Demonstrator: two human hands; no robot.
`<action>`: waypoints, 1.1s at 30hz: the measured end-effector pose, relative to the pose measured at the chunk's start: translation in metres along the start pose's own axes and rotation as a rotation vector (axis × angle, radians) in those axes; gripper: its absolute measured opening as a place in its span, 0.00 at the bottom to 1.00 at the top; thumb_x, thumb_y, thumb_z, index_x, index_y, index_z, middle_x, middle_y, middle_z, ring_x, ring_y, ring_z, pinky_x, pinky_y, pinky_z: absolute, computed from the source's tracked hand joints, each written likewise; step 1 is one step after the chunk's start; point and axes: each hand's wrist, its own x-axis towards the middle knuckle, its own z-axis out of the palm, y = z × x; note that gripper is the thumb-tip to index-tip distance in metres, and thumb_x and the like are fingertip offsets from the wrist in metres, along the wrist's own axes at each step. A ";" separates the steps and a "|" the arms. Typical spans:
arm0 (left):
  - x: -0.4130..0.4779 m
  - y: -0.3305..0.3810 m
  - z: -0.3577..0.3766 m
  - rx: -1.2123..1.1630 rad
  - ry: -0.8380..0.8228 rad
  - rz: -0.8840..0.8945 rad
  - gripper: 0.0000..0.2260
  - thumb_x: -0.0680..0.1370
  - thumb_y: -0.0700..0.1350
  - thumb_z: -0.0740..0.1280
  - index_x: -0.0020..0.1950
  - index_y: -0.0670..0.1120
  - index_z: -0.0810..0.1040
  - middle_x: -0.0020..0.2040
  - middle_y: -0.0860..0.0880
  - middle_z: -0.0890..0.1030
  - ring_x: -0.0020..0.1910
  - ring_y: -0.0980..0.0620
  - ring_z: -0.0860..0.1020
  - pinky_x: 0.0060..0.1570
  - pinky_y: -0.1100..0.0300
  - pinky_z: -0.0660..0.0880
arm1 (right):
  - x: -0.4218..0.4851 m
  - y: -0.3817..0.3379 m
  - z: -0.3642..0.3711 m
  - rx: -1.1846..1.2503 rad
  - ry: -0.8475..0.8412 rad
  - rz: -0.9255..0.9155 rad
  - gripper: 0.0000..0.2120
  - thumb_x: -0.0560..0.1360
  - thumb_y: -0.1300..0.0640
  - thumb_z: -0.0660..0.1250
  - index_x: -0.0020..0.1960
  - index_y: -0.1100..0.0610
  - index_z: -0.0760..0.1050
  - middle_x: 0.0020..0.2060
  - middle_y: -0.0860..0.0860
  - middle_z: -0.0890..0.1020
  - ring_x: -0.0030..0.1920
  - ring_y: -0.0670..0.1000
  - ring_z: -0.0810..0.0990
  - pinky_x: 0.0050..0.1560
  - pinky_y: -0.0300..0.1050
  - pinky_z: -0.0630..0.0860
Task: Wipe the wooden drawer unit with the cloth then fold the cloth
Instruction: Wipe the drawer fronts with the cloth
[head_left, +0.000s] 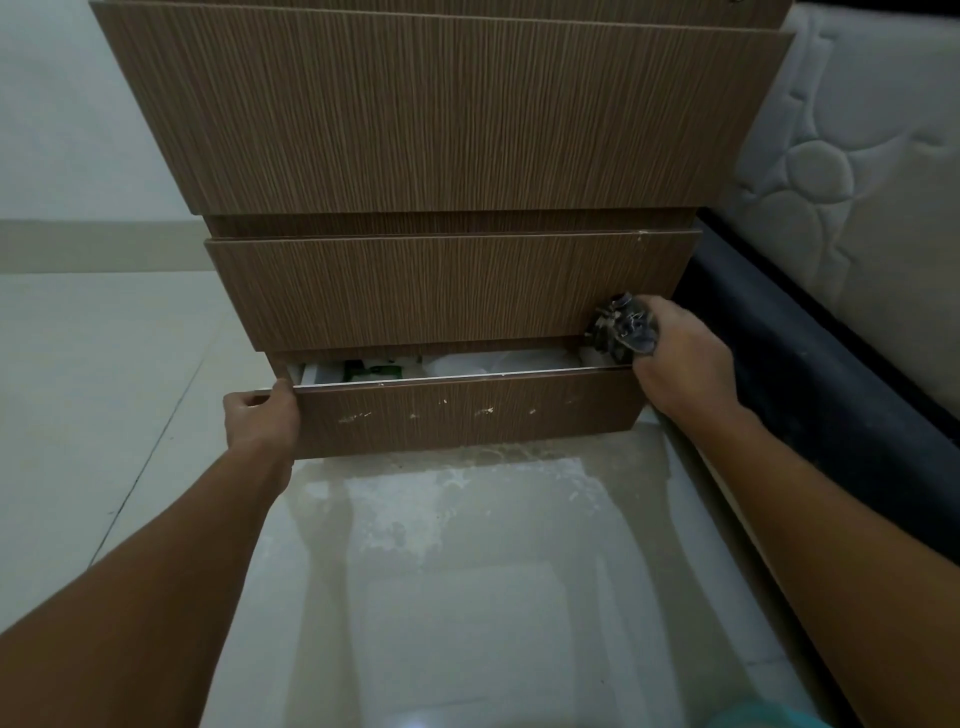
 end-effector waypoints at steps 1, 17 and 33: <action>0.000 0.000 0.000 -0.001 0.001 0.001 0.18 0.81 0.51 0.61 0.69 0.45 0.66 0.67 0.42 0.72 0.61 0.41 0.71 0.58 0.45 0.72 | -0.002 -0.001 0.002 -0.003 0.000 -0.041 0.18 0.74 0.61 0.66 0.64 0.54 0.74 0.56 0.54 0.81 0.55 0.56 0.78 0.55 0.50 0.72; 0.001 -0.001 -0.002 -0.009 -0.018 0.008 0.16 0.82 0.50 0.61 0.67 0.45 0.66 0.62 0.43 0.72 0.54 0.45 0.70 0.57 0.46 0.72 | -0.027 -0.012 0.045 -0.142 -0.173 -0.153 0.22 0.73 0.58 0.68 0.67 0.53 0.72 0.59 0.53 0.81 0.62 0.54 0.76 0.73 0.59 0.60; 0.002 -0.001 -0.003 0.001 -0.028 0.015 0.16 0.82 0.50 0.60 0.67 0.45 0.66 0.59 0.45 0.71 0.54 0.45 0.69 0.57 0.47 0.72 | -0.041 -0.021 0.067 0.033 -0.010 -0.196 0.20 0.71 0.59 0.72 0.63 0.54 0.76 0.58 0.52 0.82 0.64 0.54 0.76 0.73 0.66 0.53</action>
